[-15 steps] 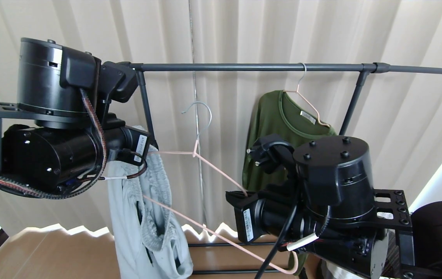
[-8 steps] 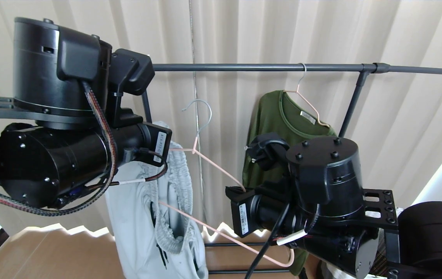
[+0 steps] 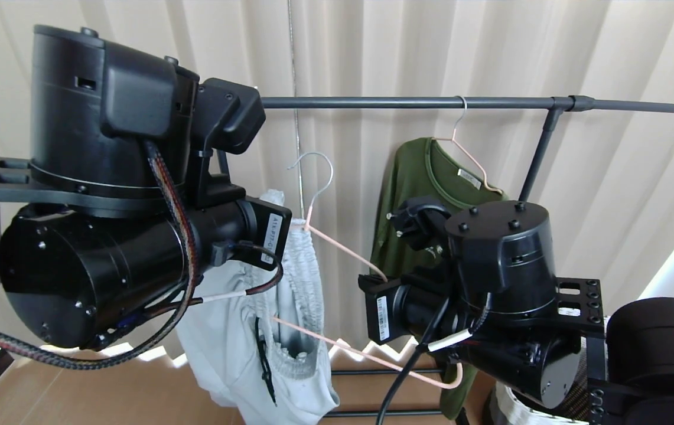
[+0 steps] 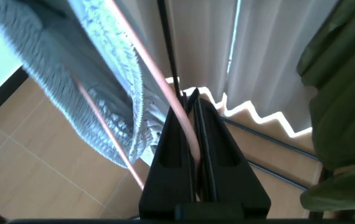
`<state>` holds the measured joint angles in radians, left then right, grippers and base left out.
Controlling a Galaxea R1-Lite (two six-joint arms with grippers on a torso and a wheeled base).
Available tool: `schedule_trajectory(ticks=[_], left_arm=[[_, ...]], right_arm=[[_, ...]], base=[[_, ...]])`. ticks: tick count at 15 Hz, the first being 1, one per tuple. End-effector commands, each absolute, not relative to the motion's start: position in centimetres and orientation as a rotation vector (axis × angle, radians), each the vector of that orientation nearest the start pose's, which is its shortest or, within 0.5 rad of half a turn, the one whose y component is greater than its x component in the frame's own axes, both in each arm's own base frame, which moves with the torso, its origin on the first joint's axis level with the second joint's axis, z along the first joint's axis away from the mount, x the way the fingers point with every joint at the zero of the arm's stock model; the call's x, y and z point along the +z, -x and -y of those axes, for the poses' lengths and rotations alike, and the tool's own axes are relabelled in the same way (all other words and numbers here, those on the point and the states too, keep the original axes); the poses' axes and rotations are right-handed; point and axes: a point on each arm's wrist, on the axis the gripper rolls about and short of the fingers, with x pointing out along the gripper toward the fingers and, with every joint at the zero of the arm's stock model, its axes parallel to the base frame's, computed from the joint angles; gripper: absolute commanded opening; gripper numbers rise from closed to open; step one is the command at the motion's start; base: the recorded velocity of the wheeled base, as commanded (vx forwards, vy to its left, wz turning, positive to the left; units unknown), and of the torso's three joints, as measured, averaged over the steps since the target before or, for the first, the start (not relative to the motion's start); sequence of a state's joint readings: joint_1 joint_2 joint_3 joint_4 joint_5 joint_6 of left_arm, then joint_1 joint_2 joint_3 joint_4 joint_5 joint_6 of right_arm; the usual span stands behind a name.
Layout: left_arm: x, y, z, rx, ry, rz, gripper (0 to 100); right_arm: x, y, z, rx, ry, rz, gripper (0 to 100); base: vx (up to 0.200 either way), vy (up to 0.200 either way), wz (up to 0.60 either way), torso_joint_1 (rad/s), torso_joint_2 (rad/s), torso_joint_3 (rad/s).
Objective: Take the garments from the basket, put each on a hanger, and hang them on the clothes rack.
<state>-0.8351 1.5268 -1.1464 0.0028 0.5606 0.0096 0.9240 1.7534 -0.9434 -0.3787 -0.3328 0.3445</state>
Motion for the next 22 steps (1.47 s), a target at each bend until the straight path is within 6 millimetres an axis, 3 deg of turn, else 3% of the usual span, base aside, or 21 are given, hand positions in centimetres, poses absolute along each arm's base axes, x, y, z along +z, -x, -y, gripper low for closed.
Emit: schedule_trajectory(ticks=[1,5,10,15,16,22], left_arm=[[26.5,-18.3,19.2,-0.298,-0.264,-0.299,0],[26.8,-17.7,20.2,-0.409,-0.228,-0.251,0],[25.6,-16.8,20.7,-0.568,-0.231,-0.283,0],[24.9,-16.7,21.0,-0.581,-0.240,-0.291,0],[24.9,-16.7,21.0,-0.581,-0.240,-0.291,100],[25.2,-15.6,19.7,-0.596,-0.269,-0.245,100]], right_arm=[[18.8,-19.8,-24.5,0.512,-0.097,-0.416,0],[19.4,-19.7,-23.0,0.514,-0.080,-0.334,0],[19.8,-19.4,-21.2,0.533,-0.049,-0.232,0],[20.5,-19.0,-20.7,0.542,-0.064,-0.207,0],[20.6,-18.9,-20.6,0.544,-0.066,-0.204,0],[20.9,-19.2,-19.6,0.518,-0.046,-0.185,0]], base=[[0.000,0.000,0.00,0.000,0.00,0.000],[0.000,0.000,0.00,0.000,0.00,0.000],[0.000,0.000,0.00,0.000,0.00,0.000],[0.000,0.000,0.00,0.000,0.00,0.000],[0.000,0.000,0.00,0.000,0.00,0.000],[0.000,0.000,0.00,0.000,0.00,0.000]])
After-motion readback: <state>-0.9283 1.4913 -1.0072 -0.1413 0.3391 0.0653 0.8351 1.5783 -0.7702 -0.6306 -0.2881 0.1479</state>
